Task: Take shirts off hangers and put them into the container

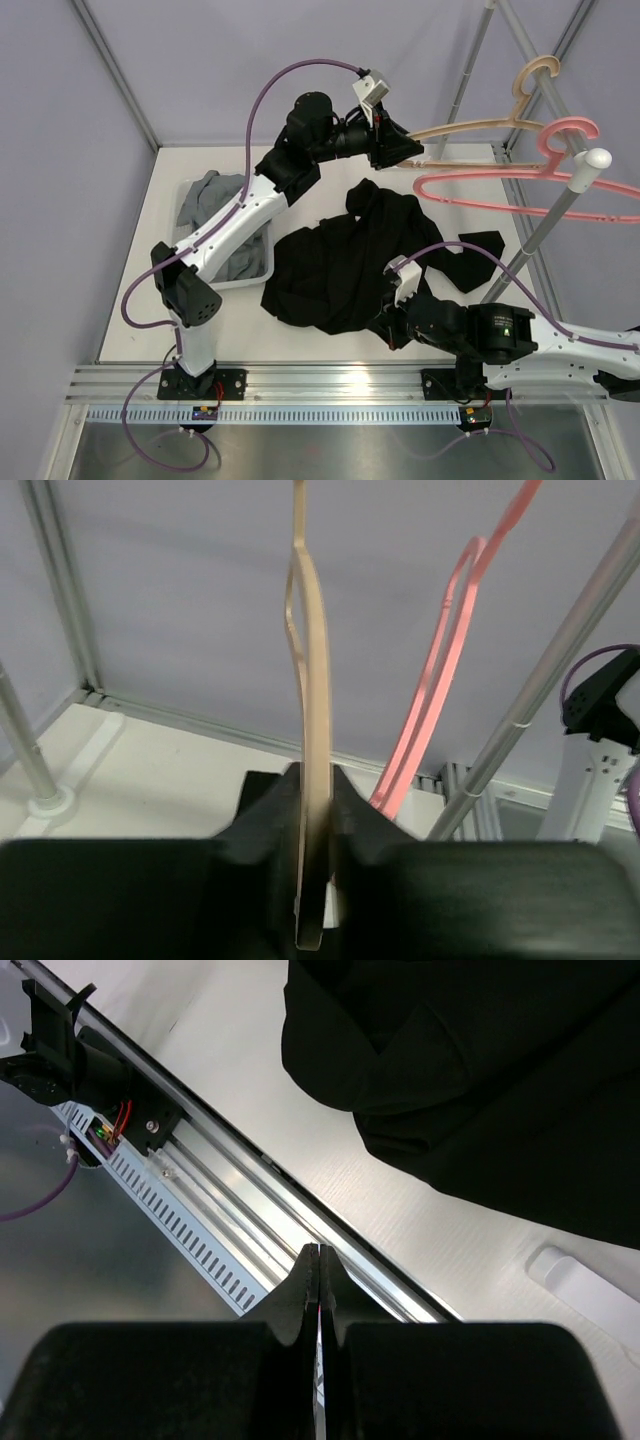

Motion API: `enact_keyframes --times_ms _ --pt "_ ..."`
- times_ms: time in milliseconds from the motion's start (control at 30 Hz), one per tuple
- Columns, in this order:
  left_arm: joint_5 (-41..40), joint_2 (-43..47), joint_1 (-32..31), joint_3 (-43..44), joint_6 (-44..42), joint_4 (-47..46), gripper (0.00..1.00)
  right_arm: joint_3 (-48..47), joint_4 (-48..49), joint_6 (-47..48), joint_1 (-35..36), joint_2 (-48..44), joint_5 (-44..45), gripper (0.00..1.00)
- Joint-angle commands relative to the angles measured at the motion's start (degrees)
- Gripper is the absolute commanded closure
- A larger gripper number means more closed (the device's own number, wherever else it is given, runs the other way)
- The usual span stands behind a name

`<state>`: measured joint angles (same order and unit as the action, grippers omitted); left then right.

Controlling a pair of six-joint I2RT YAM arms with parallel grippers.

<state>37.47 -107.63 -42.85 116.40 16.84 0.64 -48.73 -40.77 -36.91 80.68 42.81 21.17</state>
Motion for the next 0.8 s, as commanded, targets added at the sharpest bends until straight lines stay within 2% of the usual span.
enact_keyframes --times_ms 0,67,100,167,200,233,267,300,400,533,567,633,767 --pt "-5.6 4.2 0.0 0.6 -2.4 2.8 0.68 -2.3 -1.6 -2.0 0.6 -0.7 4.6 1.00" --pt "-8.9 10.2 0.0 -7.5 -3.8 2.5 0.47 -2.3 -1.9 -2.3 0.6 -0.7 5.0 0.98" --pt "-12.7 12.8 0.0 -10.7 -5.5 2.1 0.33 -2.2 -1.9 -2.3 0.6 -0.6 5.0 0.93" --pt "-16.1 20.4 0.1 -19.8 -7.3 1.6 0.23 -2.0 -2.0 -2.6 0.7 -0.8 5.0 0.82" --pt "-20.5 22.6 0.3 -22.2 -8.8 3.0 0.19 -1.9 -2.0 -2.9 0.7 -0.9 5.2 0.70" --pt "-22.3 26.3 0.7 -24.1 -9.2 4.0 0.16 -1.5 -2.0 -3.1 0.7 -1.1 5.4 0.64" --pt "-23.9 27.9 1.0 -28.1 -9.5 4.9 0.10 -1.3 -2.4 -4.0 1.0 -1.3 5.7 0.60" --pt "-29.1 29.2 1.8 -29.7 -8.6 7.2 0.01 -1.1 -2.7 -4.7 1.0 -1.5 6.4 0.57" --pt "-35.0 33.6 2.3 -36.8 -6.6 8.7 0.01 -0.6 -3.2 -6.5 1.7 -2.0 9.1 0.49" --pt "-34.3 35.9 2.6 -46.1 -1.7 5.7 0.01 -1.5 -2.6 -5.9 2.3 -0.5 10.6 0.44" --pt "-30.7 35.6 2.8 -47.4 -1.0 4.9 0.01 -1.7 -2.7 -6.0 2.5 -0.4 11.0 0.44" --pt "-28.9 32.9 2.9 -49.6 1.5 5.0 0.01 -2.2 -3.3 -6.3 3.3 -0.9 12.7 0.44" --pt "-30.6 27.1 2.1 -51.7 3.8 8.4 0.01 -2.6 -5.3 -7.7 4.0 -4.6 14.6 0.44"
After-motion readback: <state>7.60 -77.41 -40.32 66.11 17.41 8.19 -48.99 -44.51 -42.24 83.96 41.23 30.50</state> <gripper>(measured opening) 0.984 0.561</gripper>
